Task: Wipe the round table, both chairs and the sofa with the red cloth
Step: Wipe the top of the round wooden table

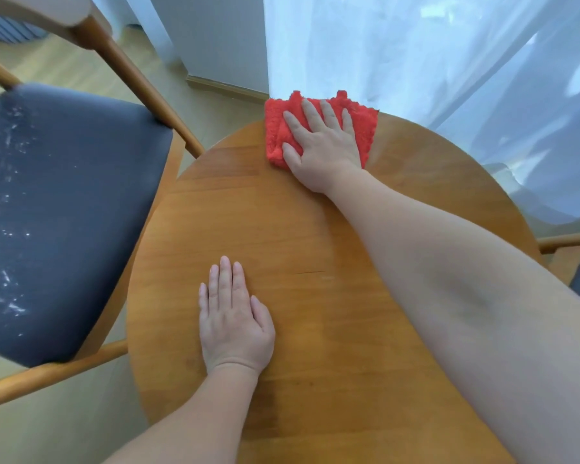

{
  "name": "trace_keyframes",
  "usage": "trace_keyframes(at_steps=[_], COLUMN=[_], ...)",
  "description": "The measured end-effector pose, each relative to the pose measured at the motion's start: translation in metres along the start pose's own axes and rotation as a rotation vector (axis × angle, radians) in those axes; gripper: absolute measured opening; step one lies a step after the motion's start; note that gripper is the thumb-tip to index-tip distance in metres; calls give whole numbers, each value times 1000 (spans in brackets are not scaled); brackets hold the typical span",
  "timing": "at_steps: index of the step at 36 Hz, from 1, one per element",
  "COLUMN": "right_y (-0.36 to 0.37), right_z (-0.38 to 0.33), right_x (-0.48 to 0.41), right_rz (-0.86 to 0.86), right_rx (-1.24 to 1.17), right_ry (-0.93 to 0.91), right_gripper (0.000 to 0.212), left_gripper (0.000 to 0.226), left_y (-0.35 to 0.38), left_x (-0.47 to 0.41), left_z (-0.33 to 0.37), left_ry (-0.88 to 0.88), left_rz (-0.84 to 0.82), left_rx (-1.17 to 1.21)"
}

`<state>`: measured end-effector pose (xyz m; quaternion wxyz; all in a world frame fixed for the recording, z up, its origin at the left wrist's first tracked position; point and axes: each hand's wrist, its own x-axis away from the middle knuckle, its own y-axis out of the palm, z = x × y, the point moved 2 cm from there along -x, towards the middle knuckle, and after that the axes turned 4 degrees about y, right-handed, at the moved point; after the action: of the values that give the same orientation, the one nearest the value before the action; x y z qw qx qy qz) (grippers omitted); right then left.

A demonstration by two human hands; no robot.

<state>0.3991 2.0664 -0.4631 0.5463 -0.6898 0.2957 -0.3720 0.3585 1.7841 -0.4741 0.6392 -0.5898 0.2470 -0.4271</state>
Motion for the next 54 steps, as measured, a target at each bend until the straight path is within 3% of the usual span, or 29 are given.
trace_keyframes(at_steps=[14,25,33,45,54], right_y=[-2,-1,5,23,47], right_z=[87,170,157,25,-13], right_x=[45,125,140,151,229], right_rz=[15,49,26,-28,-58], right_rx=[-8,-42,-55,-18,-55], right_ry=[170,454,557,107,-80], right_gripper=[60,65,61,60,57], left_gripper=[61,64,64,62,58], left_y=[-3,-6,-7,-7,-6], left_x=[0,1,0,0,3], left_z=[1,3,5,2,-4], left_ry=[-14,-18,-19,-14,29], left_rz=[-5,-10,-23,39,160], left_rx=[11,17,16,79,284])
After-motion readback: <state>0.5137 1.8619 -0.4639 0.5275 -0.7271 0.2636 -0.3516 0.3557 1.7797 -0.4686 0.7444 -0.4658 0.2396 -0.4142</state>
